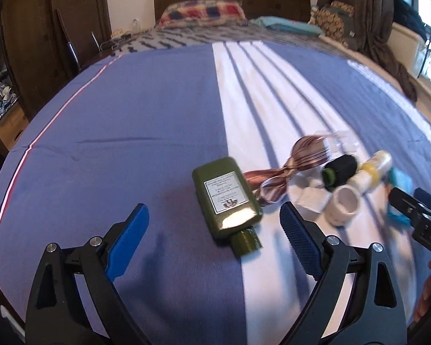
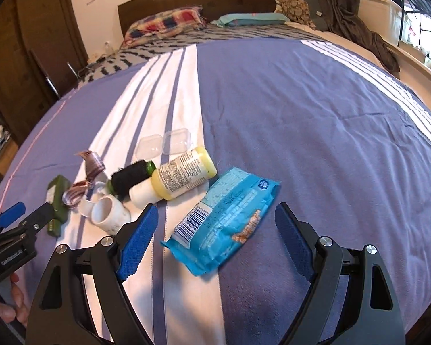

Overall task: Collect trash
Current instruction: 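Grasp the green bottle with the left tool while the right tool grasps the blue snack packet, then carry the green bottle and snack packet down over the black bin, then open both tools to drop the bottle and packet into the bin, then move both tools back over the bed toward the remaining items, then grasp the white tape roll with the left tool while the right tool grasps the yellow-capped bottle, then carry the tape roll and yellow-capped bottle down over the black bin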

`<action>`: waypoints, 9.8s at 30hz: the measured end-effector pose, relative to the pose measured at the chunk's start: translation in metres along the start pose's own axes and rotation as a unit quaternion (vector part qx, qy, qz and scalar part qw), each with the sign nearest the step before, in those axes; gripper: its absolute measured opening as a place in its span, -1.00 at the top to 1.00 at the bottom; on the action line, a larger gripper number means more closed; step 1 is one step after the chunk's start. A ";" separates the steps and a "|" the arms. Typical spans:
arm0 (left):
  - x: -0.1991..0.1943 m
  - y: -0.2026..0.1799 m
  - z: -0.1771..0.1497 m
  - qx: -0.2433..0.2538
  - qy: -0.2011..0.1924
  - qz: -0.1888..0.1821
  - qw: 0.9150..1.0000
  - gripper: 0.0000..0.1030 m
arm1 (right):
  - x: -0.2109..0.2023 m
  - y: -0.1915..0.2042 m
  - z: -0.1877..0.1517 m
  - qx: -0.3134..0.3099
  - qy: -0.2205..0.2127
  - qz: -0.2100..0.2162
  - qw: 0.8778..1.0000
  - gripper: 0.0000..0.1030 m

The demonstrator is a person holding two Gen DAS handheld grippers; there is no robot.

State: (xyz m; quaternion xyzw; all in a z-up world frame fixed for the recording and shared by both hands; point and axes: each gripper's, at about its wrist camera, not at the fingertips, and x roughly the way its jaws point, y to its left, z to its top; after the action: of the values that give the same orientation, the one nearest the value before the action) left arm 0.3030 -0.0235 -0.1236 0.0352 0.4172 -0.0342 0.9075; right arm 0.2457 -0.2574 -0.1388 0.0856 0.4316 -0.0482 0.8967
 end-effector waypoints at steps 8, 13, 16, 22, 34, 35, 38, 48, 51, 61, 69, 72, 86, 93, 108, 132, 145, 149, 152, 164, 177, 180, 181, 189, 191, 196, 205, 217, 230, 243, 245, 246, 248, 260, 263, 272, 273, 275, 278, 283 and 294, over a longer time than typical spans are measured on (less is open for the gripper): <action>0.022 0.017 -0.002 -0.003 0.022 0.012 1.000 -0.51 | 0.007 -0.004 0.000 -0.001 0.001 -0.021 1.000 -0.60; 0.030 0.023 0.006 -0.017 0.021 0.006 1.000 -0.48 | 0.012 -0.009 0.004 0.010 0.002 -0.025 1.000 -0.59; 0.035 0.020 0.012 -0.021 0.023 0.002 1.000 -0.48 | 0.015 -0.008 0.005 0.008 0.003 -0.031 0.999 -0.52; 0.039 0.017 0.015 -0.013 0.029 -0.003 0.999 -0.07 | 0.010 -0.014 -0.001 -0.006 -0.003 -0.030 1.000 -0.09; 0.021 0.024 -0.005 -0.013 0.022 -0.028 0.999 0.23 | -0.011 -0.017 -0.022 -0.025 -0.008 -0.013 1.000 -0.03; 0.020 0.025 -0.006 -0.013 0.021 -0.029 0.999 0.23 | -0.013 -0.017 -0.024 -0.027 -0.009 -0.012 1.000 -0.02; 0.013 0.025 -0.014 -0.008 0.018 -0.034 0.999 0.24 | -0.019 -0.016 -0.031 -0.035 -0.012 -0.009 0.999 0.04; -0.035 0.018 -0.068 0.010 0.002 -0.038 0.999 0.24 | -0.053 -0.013 -0.064 -0.064 -0.019 0.007 0.998 0.13; -0.053 0.012 -0.088 0.016 -0.003 -0.043 0.999 0.24 | -0.067 -0.012 -0.078 -0.070 -0.019 0.019 0.997 0.23; -0.101 -0.014 -0.143 0.029 -0.014 -0.071 0.997 0.24 | -0.098 -0.013 -0.118 -0.084 -0.018 0.043 0.995 0.37; -0.134 -0.032 -0.181 0.041 -0.024 -0.098 0.994 0.24 | -0.130 -0.020 -0.156 -0.085 -0.025 0.064 0.994 0.40; -0.144 -0.037 -0.196 0.045 -0.026 -0.107 0.993 0.24 | -0.142 -0.022 -0.170 -0.085 -0.027 0.074 0.993 0.40; -0.143 -0.046 -0.263 0.060 0.025 -0.130 0.989 0.24 | -0.136 -0.019 -0.238 -0.101 0.036 0.101 0.989 0.41; -0.114 -0.048 -0.300 0.058 0.088 -0.136 0.985 0.24 | -0.117 -0.018 -0.267 -0.099 0.082 0.107 0.986 0.41; -0.050 -0.057 -0.348 0.056 0.197 -0.149 0.967 0.24 | -0.066 -0.019 -0.305 -0.086 0.174 0.107 0.975 0.41; -0.008 -0.065 -0.357 0.048 0.260 -0.162 0.951 0.03 | -0.021 -0.025 -0.309 -0.047 0.236 0.094 0.966 -0.01; -0.052 -0.050 -0.332 0.046 0.193 -0.135 0.971 -0.44 | -0.058 -0.043 -0.291 -0.036 0.172 0.058 0.983 -0.64; -0.074 -0.043 -0.315 0.043 0.159 -0.126 0.978 -0.50 | -0.075 -0.050 -0.280 -0.032 0.143 0.049 0.988 -0.70; -0.090 -0.036 -0.301 0.040 0.128 -0.116 0.984 -0.53 | -0.092 -0.056 -0.267 -0.030 0.114 0.043 0.992 -0.72; -0.132 -0.021 -0.232 0.040 0.032 -0.088 0.995 -0.59 | -0.139 -0.063 -0.193 -0.038 0.008 0.022 0.999 -0.79; -0.120 -0.011 -0.143 0.035 -0.015 -0.056 0.998 -0.61 | -0.123 -0.046 -0.110 -0.054 -0.035 0.014 0.998 -0.79; -0.110 -0.010 -0.132 0.039 -0.012 -0.056 0.998 -0.61 | -0.108 -0.039 -0.095 -0.059 -0.030 0.011 0.998 -0.79; -0.103 -0.012 -0.125 0.041 -0.010 -0.058 0.997 -0.61 | -0.099 -0.037 -0.088 -0.061 -0.026 0.011 0.998 -0.79; -0.062 -0.019 -0.100 0.044 0.009 -0.062 0.997 -0.61 | -0.039 -0.016 -0.042 -0.065 -0.002 0.015 0.998 -0.79; -0.053 -0.020 -0.093 0.042 0.014 -0.064 0.997 -0.61 | -0.021 -0.008 -0.029 -0.067 0.008 0.017 0.998 -0.79; -0.039 -0.025 -0.078 0.045 0.017 -0.069 0.996 -0.61 | 0.005 0.015 -0.009 -0.093 0.022 0.018 0.995 -0.80; -0.026 -0.035 -0.063 0.050 0.019 -0.079 0.995 -0.61 | 0.026 0.037 0.012 -0.117 0.032 0.019 0.992 -0.93; -0.018 -0.074 -0.043 0.065 0.017 -0.123 0.990 -0.44 | 0.035 0.026 0.027 -0.111 0.031 0.037 0.993 -0.65; 0.020 -0.100 -0.004 0.046 0.029 -0.166 0.985 0.10 | 0.012 -0.042 0.023 -0.045 0.006 0.025 0.999 -0.65; 0.000 -0.095 -0.024 0.053 0.018 -0.144 0.988 0.41 | -0.034 -0.052 -0.016 -0.051 -0.017 0.031 0.998 -0.65; -0.011 -0.092 -0.036 0.056 0.015 -0.140 0.988 0.41 | -0.044 -0.051 -0.024 -0.054 -0.020 0.033 0.998 -0.65; -0.016 -0.091 -0.042 0.058 0.013 -0.139 0.988 0.41 | -0.049 -0.049 -0.030 -0.056 -0.020 0.036 0.998 -0.65; -0.030 -0.087 -0.059 0.061 0.006 -0.135 0.989 0.41 | -0.060 -0.045 -0.043 -0.062 -0.020 0.040 0.997 -0.65; -0.116 -0.057 -0.136 0.049 -0.034 -0.127 0.990 0.41 | -0.128 -0.030 -0.110 -0.079 -0.040 0.064 0.994 -0.65; -0.133 -0.054 -0.153 0.053 -0.039 -0.129 0.989 0.41 | -0.139 -0.030 -0.126 -0.074 -0.041 0.072 0.994 -0.65; -0.148 -0.054 -0.215 0.040 -0.016 -0.146 0.988 0.41 | -0.152 -0.031 -0.179 -0.057 -0.019 0.088 0.994 -0.65; -0.147 -0.055 -0.221 0.040 -0.010 -0.148 0.988 0.41 | -0.151 -0.031 -0.184 -0.059 -0.015 0.088 0.994 -0.65; -0.142 -0.057 -0.237 0.042 0.006 -0.151 0.988 0.41 | -0.146 -0.030 -0.196 -0.061 -0.002 0.086 0.994 -0.65; -0.132 -0.058 -0.255 0.047 0.029 -0.145 0.988 0.41 | -0.140 -0.032 -0.211 -0.059 0.015 0.083 0.995 -0.65; -0.114 -0.053 -0.281 0.048 0.067 -0.138 0.987 0.41 | -0.125 -0.029 -0.233 -0.062 0.043 0.076 0.994 -0.65; -0.064 -0.055 -0.337 0.044 0.171 -0.140 0.974 0.40 | -0.075 -0.024 -0.286 -0.066 0.124 0.063 0.988 -0.65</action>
State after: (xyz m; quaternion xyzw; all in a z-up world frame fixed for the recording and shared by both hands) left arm 0.0021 -0.0454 -0.2956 0.0218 0.5654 -0.1725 0.8063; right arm -0.0240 -0.2242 -0.2584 0.0591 0.5355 0.0482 0.8411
